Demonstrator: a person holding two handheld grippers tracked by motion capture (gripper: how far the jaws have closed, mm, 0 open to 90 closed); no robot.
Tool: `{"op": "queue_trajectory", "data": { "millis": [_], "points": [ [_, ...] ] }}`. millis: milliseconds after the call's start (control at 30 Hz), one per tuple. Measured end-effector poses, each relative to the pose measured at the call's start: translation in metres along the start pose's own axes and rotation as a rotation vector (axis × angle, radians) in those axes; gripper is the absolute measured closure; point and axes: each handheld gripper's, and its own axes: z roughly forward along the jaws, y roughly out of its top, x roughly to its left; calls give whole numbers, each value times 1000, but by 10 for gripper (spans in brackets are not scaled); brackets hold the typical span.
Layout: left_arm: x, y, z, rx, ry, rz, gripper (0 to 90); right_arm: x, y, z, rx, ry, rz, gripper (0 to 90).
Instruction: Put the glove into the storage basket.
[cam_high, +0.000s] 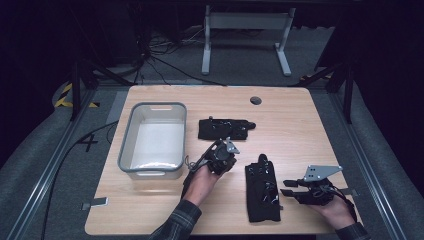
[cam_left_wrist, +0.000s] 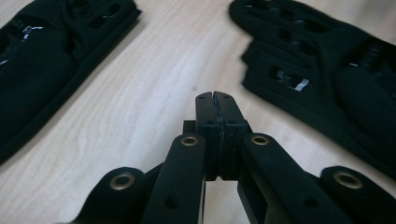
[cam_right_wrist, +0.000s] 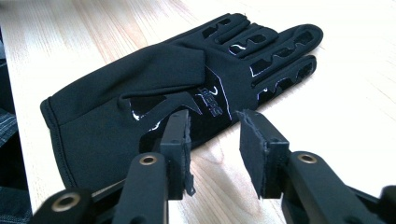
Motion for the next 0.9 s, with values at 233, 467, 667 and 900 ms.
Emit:
{"op": "queue_trajectory", "data": {
  "millis": [233,467,667,900],
  "points": [
    [21,24,15,3,53,-31,899,0,0,1,2,1,0,626],
    [51,42,30,27,101,-45,899,-1,0,1,1,4,1,610],
    [70,49,38,36,127,-74,899,-2,-1,1,-2,4,4,605],
    [80,44,59,83,158,-97,899,-2,-1,-1,-5,1,4,601]
  ]
}}
